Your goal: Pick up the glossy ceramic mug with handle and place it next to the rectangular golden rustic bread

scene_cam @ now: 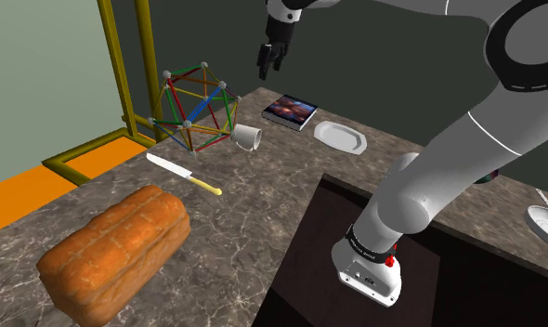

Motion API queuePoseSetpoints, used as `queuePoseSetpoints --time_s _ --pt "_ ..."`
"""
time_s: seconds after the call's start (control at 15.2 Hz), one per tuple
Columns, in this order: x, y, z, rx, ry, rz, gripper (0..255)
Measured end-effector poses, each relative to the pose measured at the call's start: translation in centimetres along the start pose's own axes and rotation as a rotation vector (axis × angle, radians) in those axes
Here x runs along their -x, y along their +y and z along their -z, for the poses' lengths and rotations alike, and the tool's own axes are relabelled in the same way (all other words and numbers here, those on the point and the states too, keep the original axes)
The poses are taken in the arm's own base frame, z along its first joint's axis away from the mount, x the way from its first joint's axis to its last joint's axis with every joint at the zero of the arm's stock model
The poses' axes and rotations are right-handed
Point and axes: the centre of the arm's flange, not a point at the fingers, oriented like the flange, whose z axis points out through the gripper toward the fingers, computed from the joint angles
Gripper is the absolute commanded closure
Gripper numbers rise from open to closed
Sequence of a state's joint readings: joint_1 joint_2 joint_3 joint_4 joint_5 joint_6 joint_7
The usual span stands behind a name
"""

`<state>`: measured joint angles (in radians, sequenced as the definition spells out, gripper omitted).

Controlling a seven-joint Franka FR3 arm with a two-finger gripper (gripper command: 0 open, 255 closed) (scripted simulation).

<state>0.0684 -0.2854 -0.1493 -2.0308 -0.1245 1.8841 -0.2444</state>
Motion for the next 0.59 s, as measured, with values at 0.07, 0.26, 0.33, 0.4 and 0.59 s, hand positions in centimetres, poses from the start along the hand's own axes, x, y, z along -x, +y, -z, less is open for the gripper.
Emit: queuePoseSetpoints --time_s 0.07,0.26,0.33,0.4,0.59 --pt "0.4 0.2 -0.1 0.0 0.005 0.024 0" --pt "0.9 0.3 -1.4 0.001 0.008 0.046 0" --pt "0.8 0.3 -1.8 0.001 0.008 0.047 0" --pt "0.8 0.3 -2.2 0.001 0.008 0.048 0" --pt "0.8 0.3 -3.5 0.001 0.008 0.049 0"
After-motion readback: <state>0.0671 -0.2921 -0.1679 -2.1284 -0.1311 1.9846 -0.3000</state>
